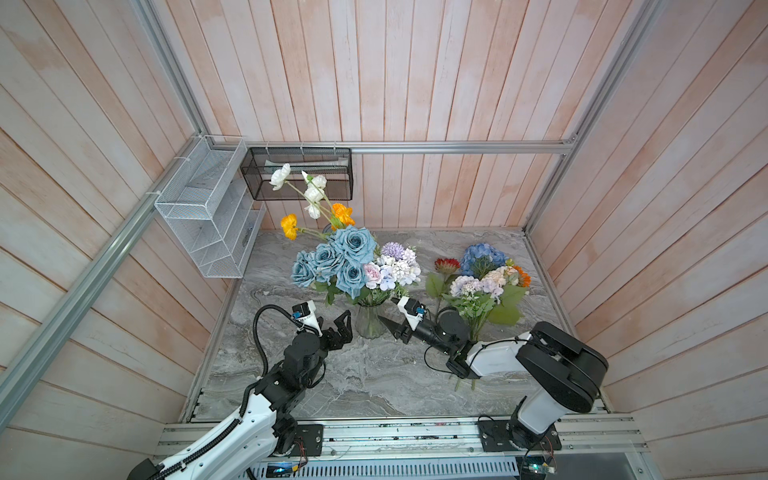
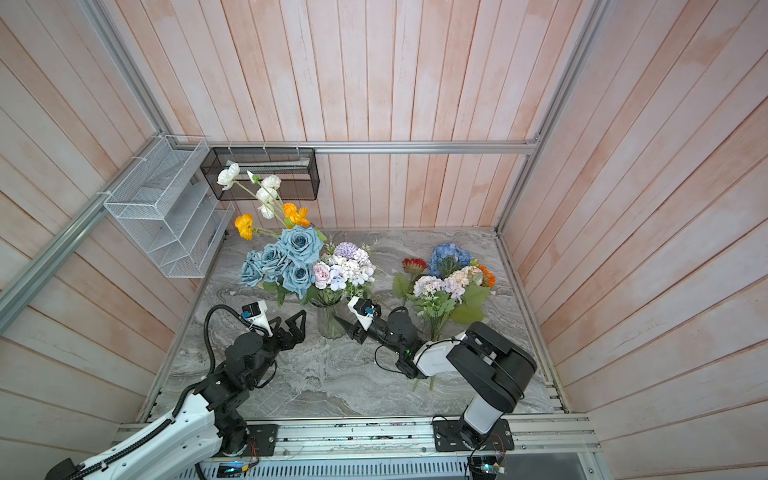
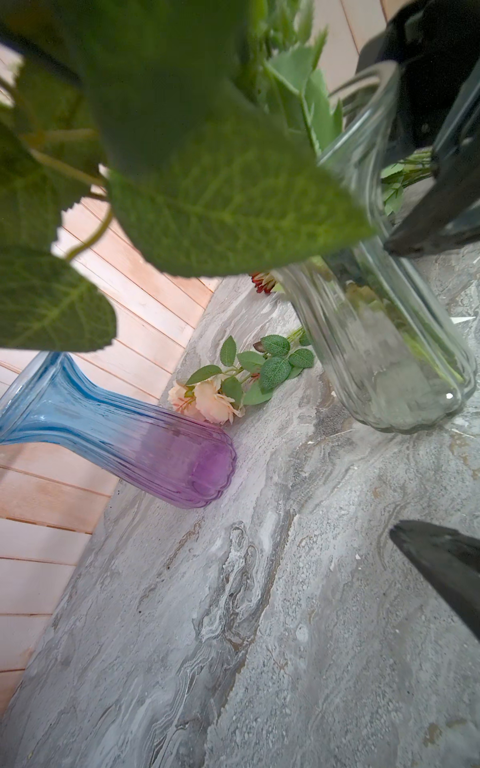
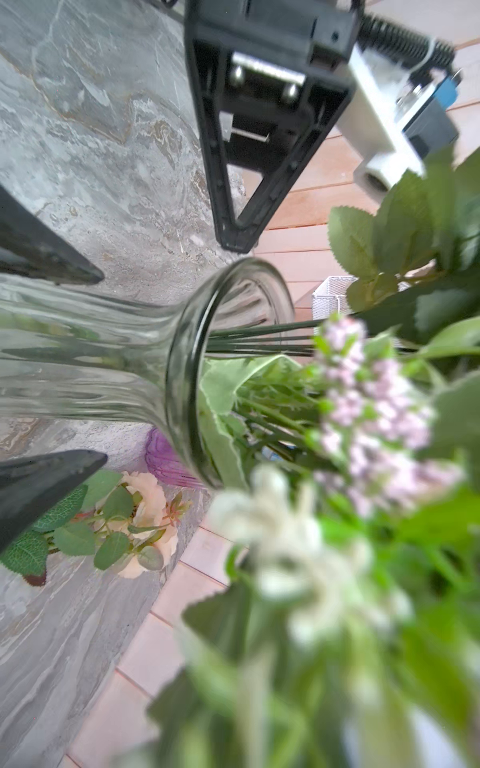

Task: Arrange the flowers into the vase
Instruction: 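Move the right gripper back to the flower pile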

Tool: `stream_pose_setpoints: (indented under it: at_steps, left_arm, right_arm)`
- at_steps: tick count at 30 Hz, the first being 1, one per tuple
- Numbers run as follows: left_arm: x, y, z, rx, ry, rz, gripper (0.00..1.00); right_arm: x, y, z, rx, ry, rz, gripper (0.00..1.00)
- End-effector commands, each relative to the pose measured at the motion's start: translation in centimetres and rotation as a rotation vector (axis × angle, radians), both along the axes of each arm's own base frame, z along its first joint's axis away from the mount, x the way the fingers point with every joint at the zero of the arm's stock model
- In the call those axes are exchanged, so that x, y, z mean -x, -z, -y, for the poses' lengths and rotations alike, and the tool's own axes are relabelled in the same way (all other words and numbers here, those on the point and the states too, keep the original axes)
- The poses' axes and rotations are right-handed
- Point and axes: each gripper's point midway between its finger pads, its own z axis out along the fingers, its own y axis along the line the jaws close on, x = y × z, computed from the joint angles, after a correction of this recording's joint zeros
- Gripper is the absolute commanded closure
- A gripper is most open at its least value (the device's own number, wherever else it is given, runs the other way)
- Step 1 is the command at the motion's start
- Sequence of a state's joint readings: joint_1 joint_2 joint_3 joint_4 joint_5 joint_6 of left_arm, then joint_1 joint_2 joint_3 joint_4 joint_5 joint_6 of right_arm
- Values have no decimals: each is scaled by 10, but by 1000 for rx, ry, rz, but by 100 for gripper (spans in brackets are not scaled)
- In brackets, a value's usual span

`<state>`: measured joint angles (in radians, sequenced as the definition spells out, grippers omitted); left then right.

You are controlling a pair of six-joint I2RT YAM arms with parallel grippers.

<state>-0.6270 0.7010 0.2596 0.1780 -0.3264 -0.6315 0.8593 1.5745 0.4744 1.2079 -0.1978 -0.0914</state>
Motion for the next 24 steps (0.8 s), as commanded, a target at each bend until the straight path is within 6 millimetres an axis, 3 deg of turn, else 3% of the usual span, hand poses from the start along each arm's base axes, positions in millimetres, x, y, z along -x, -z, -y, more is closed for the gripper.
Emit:
stream_pose_setpoints:
  at_steps: [1,5,9,14,19,24]
  left_arm:
    - [-6,-10,-4,5,-29,48,0]
    - [-10,-15,-6,16,-39,63,0]
    - [-15,-17,-8,28,-49,79,0]
    - [-22,-17,-10,37,-55,86,0]
    - [-29,-17,-13,42,-59,87,0]
    - [-32,-12,-18,46,-68,75,0]
  right_arm:
    - [11,12,13,42,-4,-93,36]
    - [12,16,40,73,71,-166,36]
    - [-1,12,75,68,186,-252,36]
    - [-39,10,130,24,418,-407,38]
    - [-77,26,171,-39,613,-695,49]
    - [-89,45,152,32,579,-895,51]
